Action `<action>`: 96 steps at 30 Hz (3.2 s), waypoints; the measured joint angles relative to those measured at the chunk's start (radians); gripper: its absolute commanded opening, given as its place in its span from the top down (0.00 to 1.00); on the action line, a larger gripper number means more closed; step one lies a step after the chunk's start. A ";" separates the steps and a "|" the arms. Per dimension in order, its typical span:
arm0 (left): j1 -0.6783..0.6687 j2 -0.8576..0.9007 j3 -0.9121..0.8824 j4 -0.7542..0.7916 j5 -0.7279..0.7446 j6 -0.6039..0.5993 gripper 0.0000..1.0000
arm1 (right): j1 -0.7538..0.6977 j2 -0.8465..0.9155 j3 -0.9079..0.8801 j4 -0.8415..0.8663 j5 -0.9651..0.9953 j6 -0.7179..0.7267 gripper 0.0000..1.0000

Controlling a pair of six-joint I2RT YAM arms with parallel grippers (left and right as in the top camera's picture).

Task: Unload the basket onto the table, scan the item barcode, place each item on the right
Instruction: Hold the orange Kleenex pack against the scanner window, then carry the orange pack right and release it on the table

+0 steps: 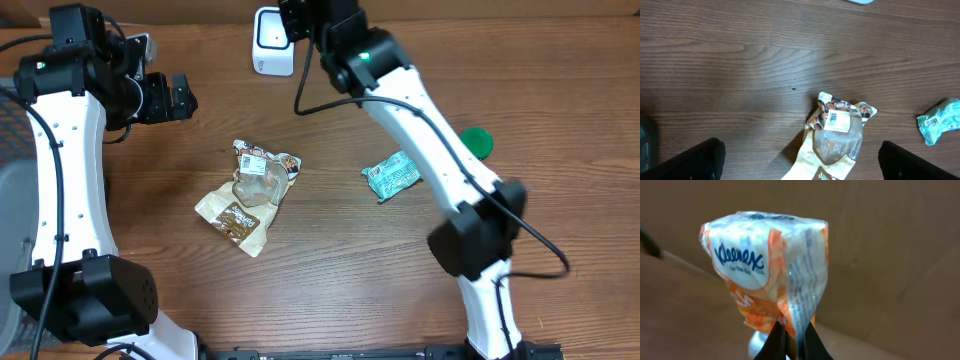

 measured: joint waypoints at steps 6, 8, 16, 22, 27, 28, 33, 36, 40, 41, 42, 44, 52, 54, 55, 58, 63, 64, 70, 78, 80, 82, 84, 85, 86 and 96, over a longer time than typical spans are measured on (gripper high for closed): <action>0.000 0.000 0.000 0.000 0.000 0.000 0.00 | 0.000 0.171 0.000 0.266 0.069 -0.371 0.96; 0.000 0.000 0.000 0.000 0.000 0.000 0.00 | 0.000 0.225 0.000 0.351 0.098 -0.495 0.96; 0.000 0.000 0.000 0.000 0.000 0.000 0.00 | 0.000 0.378 0.000 0.497 0.192 -0.838 0.96; 0.000 0.000 0.000 0.000 0.000 0.000 0.00 | 0.000 0.442 0.000 0.512 0.212 -0.969 0.96; 0.000 0.000 0.000 0.000 0.000 0.000 0.00 | 0.000 0.449 0.000 0.549 0.219 -1.009 0.96; 0.000 0.000 0.000 0.000 0.000 0.000 0.00 | 0.000 0.449 0.000 0.561 0.222 -1.013 0.96; 0.000 0.000 0.000 0.000 0.000 0.000 0.00 | 0.000 0.449 0.000 0.564 0.235 -1.020 0.96; 0.000 0.000 0.000 0.000 0.000 0.000 0.00 | 0.000 0.449 0.000 0.565 0.238 -1.005 0.96; 0.000 0.000 0.000 0.000 0.000 0.000 0.01 | 0.000 0.444 0.000 0.563 0.238 -0.946 0.96; 0.000 0.000 0.000 0.000 0.000 0.000 0.00 | 0.000 0.436 0.000 0.545 0.238 -0.924 0.96; 0.000 0.000 0.000 0.000 0.000 0.000 0.00 | 0.000 0.423 -0.002 0.530 0.238 -0.898 0.96; 0.000 0.000 0.000 0.001 0.000 0.000 0.00 | 0.000 0.382 -0.002 0.447 0.238 -0.828 0.96; 0.000 0.000 0.000 0.000 0.000 0.000 0.00 | -0.002 0.059 -0.004 -0.058 0.146 -0.430 0.96; 0.000 0.000 0.000 0.001 0.000 0.000 0.00 | -0.006 -0.042 0.000 -0.229 0.064 -0.283 0.96; 0.000 0.000 0.000 0.000 0.000 0.000 0.00 | -0.008 -0.078 0.000 -0.289 0.029 -0.230 0.96; 0.000 0.000 0.000 0.000 0.000 0.000 0.00 | -0.023 -0.167 0.009 -0.463 -0.108 -0.069 0.96; 0.000 0.000 0.000 0.001 0.000 0.000 0.00 | -0.074 -0.216 0.012 -0.791 -0.349 0.115 0.96; 0.000 0.000 0.000 0.000 0.000 0.000 0.00 | -0.085 -0.214 0.009 -0.855 -0.389 0.137 0.96; 0.000 0.000 0.000 0.000 0.000 0.000 0.00 | -0.126 -0.208 -0.023 -1.080 -0.491 0.198 0.96; 0.000 0.000 0.000 0.001 0.000 0.000 0.00 | -0.124 -0.207 -0.293 -1.049 -0.503 0.219 0.96; 0.000 0.000 0.000 0.000 0.000 0.000 0.01 | -0.124 -0.204 -0.352 -1.031 -0.505 0.222 0.96; 0.000 0.000 0.000 0.000 0.000 0.000 0.00 | -0.124 -0.203 -0.408 -1.010 -0.505 0.225 0.96; 0.000 0.000 0.000 0.001 0.000 0.000 0.01 | -0.124 -0.198 -0.499 -0.987 -0.508 0.230 0.96; 0.000 0.000 0.000 0.000 0.000 0.000 0.00 | -0.124 -0.196 -0.533 -0.980 -0.510 0.231 0.96; 0.000 0.000 0.000 0.000 0.000 0.000 0.00 | -0.124 -0.195 -0.572 -0.973 -0.512 0.233 0.96; 0.000 0.000 0.000 0.001 0.000 0.000 0.00 | -0.125 -0.195 -0.763 -0.959 -0.463 0.241 0.87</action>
